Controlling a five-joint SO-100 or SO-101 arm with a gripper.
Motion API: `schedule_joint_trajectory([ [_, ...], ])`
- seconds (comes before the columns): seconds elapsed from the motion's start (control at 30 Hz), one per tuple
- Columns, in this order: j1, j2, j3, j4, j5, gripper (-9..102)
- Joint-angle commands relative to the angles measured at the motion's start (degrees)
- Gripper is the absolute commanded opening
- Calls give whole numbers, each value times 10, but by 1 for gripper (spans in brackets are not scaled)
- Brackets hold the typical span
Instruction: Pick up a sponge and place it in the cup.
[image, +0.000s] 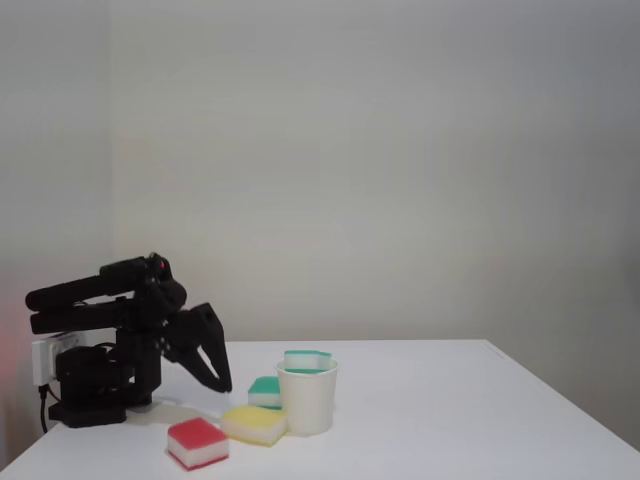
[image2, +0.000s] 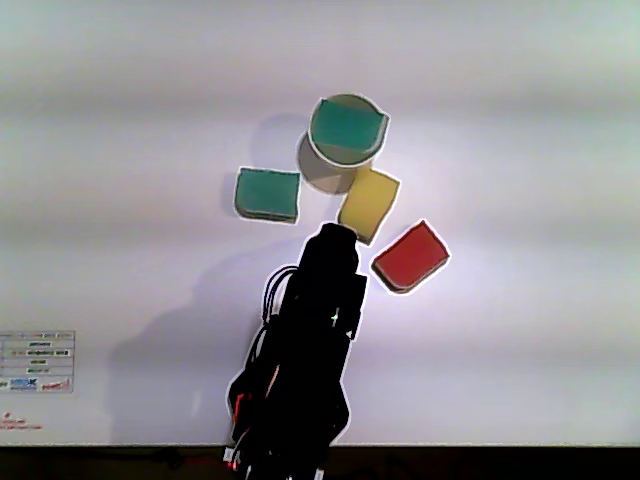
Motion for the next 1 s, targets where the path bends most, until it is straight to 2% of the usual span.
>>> schedule_joint_trajectory([
  [0.0, 2, 11, -3, 17, -12, 0],
  [0.33, 2, 11, -3, 156, -13, 0],
  [0.47, 2, 11, -3, 186, -13, 0],
  [0.97, -67, 11, -3, 189, -5, 0],
])
